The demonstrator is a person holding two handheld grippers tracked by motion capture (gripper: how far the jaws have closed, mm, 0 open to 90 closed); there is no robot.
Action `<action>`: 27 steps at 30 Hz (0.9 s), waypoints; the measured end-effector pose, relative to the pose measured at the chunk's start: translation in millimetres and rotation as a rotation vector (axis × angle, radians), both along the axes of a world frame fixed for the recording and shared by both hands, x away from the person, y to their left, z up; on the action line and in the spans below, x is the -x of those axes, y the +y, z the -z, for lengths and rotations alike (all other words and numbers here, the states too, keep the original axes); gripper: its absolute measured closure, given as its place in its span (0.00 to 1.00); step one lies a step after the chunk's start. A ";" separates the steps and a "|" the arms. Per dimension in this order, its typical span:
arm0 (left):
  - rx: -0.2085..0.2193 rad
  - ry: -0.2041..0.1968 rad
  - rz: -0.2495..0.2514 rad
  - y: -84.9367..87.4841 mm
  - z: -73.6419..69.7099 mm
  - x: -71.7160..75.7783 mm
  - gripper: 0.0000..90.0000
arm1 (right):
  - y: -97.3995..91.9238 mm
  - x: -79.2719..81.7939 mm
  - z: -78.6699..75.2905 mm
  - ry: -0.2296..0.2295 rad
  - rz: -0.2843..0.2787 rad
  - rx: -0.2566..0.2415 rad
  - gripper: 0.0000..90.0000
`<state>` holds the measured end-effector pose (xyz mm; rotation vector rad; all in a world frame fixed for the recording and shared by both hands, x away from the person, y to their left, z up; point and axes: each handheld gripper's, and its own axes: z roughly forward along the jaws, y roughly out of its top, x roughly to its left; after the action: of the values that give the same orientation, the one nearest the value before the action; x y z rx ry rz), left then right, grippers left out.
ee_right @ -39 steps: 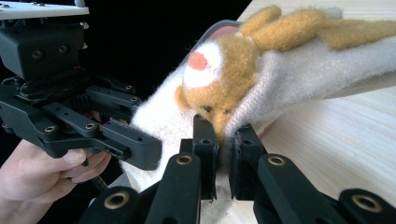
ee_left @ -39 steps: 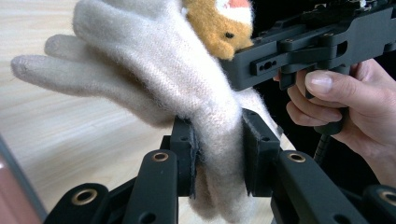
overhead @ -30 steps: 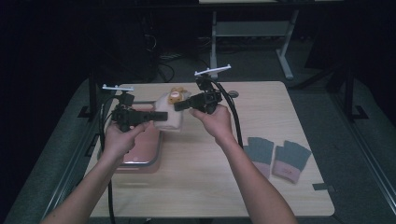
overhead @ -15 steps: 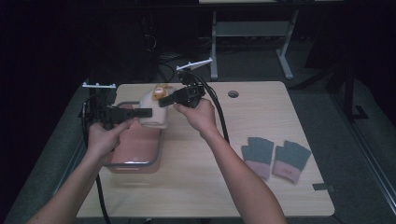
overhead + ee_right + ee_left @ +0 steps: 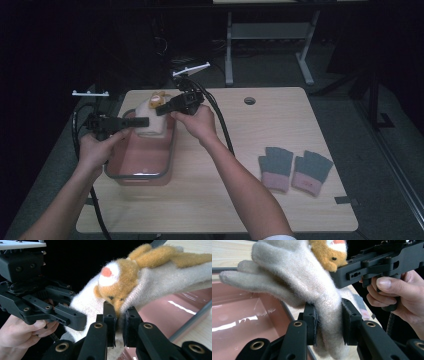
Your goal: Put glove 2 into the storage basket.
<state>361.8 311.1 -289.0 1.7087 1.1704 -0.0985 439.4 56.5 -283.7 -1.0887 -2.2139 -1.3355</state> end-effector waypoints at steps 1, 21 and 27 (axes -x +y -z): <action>-0.001 0.003 -0.006 2.5 1.6 0.1 0.77 | 3.5 -1.0 2.2 0.005 -0.002 -0.001 0.92; -0.018 0.057 -0.044 25.7 30.6 1.0 0.77 | 32.1 -9.2 36.7 0.070 -0.034 -0.004 0.92; -0.023 0.087 -0.050 30.9 47.6 0.3 0.77 | 38.0 -12.2 58.6 0.115 -0.043 -0.016 0.92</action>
<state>361.4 342.0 -336.6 1.7079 1.2821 -0.1297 451.6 94.4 -342.3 -1.0782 -2.1283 -1.2386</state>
